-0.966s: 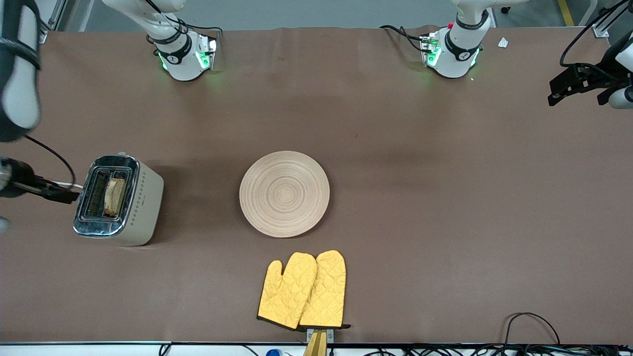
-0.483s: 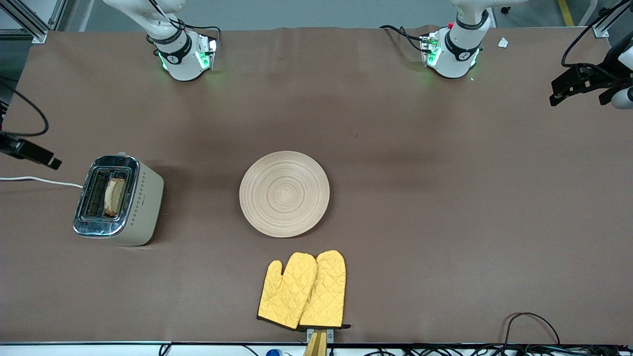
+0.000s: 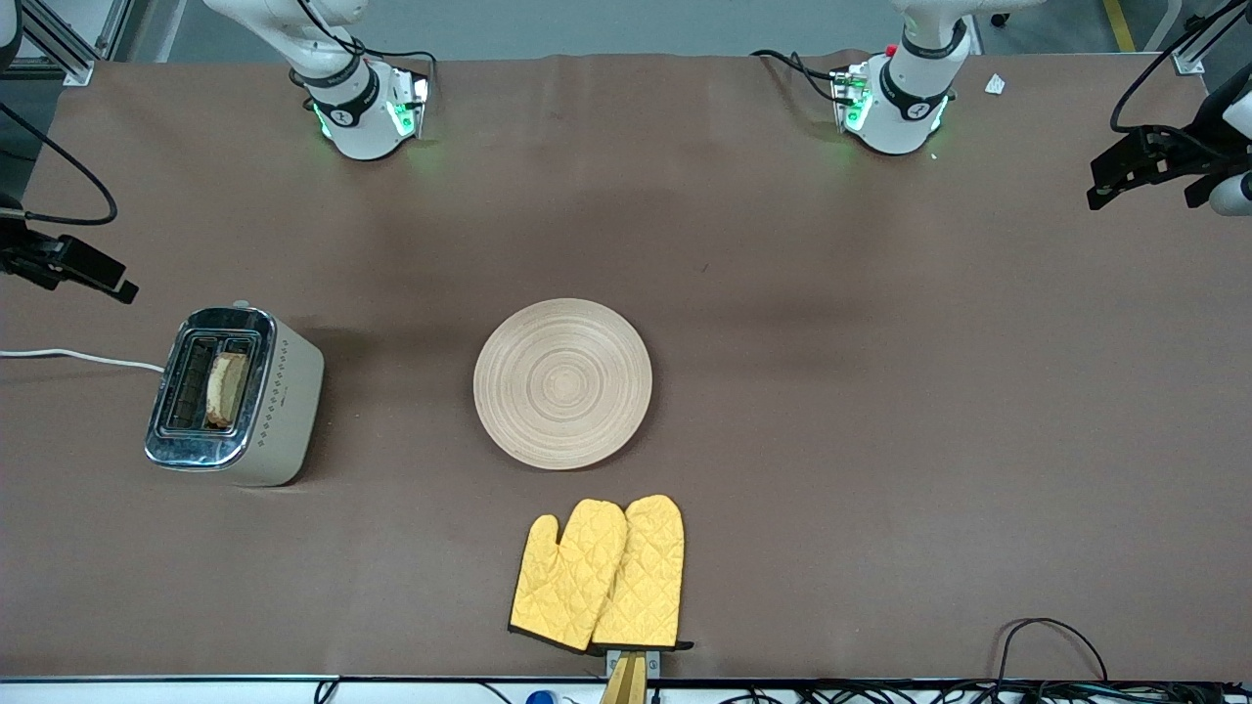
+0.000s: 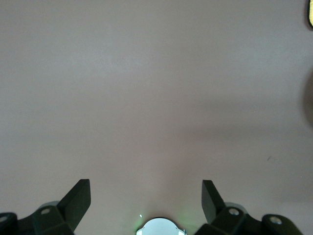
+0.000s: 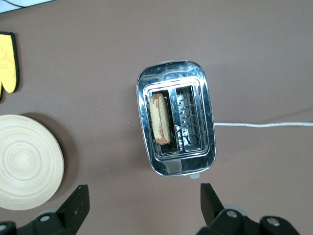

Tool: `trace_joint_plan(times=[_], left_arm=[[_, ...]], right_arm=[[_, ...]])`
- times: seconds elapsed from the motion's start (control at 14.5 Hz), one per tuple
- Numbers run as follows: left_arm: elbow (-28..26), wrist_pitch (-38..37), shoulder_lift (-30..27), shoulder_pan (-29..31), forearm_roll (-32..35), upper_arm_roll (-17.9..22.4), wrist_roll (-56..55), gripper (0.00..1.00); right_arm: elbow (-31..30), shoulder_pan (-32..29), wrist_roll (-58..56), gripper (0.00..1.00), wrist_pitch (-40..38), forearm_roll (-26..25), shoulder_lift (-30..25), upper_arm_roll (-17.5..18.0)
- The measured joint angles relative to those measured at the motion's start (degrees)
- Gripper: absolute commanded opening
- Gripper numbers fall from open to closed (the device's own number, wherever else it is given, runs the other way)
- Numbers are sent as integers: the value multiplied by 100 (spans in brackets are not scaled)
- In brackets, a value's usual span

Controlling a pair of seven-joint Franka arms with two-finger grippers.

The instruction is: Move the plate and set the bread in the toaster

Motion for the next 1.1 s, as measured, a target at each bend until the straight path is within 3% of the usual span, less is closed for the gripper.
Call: trace_joint_plan(times=[0.34, 0.62, 1.1], left_arm=[[0, 0, 7, -7, 0, -3, 19, 100], [0, 0, 14, -15, 0, -8, 21, 100], [0, 0, 15, -15, 0, -10, 34, 100]], right_arm=[[9, 3, -533, 100, 48, -44, 0, -1], [34, 118, -661, 100, 48, -466, -1, 34], [62, 159, -661, 100, 48, -530, -1, 34]])
